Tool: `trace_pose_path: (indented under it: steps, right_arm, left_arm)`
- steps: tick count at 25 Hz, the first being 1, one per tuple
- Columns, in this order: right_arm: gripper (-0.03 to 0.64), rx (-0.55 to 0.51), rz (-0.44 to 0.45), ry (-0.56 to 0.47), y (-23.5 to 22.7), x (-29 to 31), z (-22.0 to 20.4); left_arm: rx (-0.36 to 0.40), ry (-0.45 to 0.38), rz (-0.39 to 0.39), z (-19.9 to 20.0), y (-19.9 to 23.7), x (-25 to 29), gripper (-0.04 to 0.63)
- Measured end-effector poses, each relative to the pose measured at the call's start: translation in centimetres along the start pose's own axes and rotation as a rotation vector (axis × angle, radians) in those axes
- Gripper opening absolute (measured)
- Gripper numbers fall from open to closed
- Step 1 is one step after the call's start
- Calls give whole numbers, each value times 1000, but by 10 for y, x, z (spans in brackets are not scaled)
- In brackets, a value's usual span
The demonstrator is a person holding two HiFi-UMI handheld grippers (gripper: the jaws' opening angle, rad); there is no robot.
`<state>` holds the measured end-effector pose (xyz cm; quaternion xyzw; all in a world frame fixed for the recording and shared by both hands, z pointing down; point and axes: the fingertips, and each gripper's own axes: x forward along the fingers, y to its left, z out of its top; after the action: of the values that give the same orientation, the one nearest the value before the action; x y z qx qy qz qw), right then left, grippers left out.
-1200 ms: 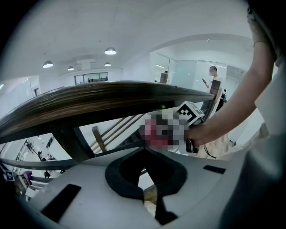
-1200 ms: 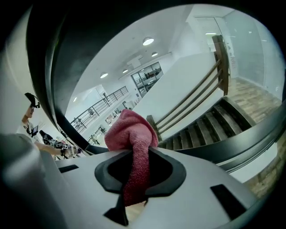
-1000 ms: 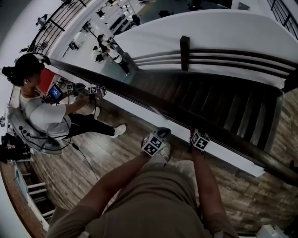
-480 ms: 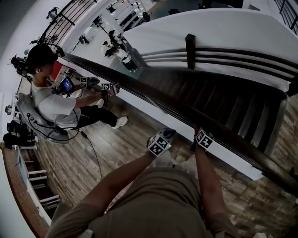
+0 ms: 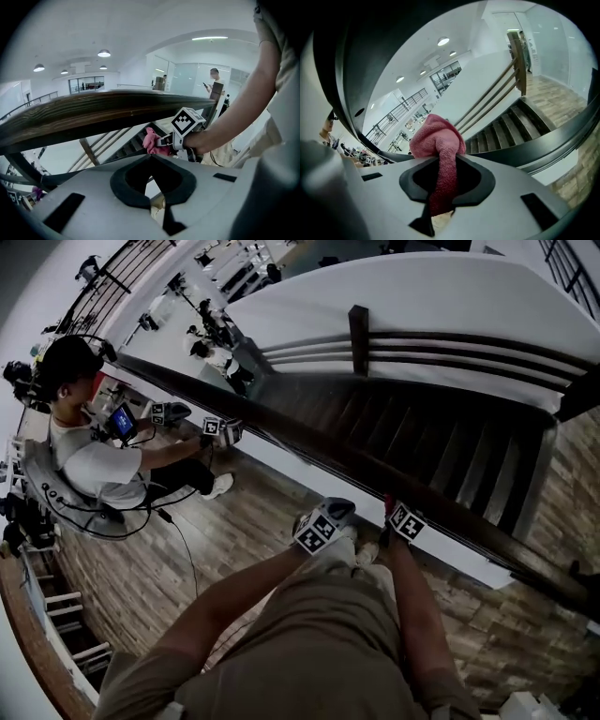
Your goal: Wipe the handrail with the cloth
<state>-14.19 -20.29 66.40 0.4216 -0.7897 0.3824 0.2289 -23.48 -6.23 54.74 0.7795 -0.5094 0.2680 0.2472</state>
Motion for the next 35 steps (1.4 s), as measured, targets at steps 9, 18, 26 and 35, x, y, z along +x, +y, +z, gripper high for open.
trace_pose_path:
  steps: [9,18,26,35]
  right_arm:
    - [77,47,-79,-56,-77,-17,15]
    - [77,16,-54,-87,-125,-52,28]
    - [77,-66,42,-26,-256,-85,35]
    - [77,-44,-53,-33,-430,-162,77]
  left_arm:
    - [27,10,-131,-4,-25,61,15]
    - [92,10,-152,19,-75,92,15]
    - [97,39,-57,71,-206,190,15]
    - [24,47,30,128,-346,259,15]
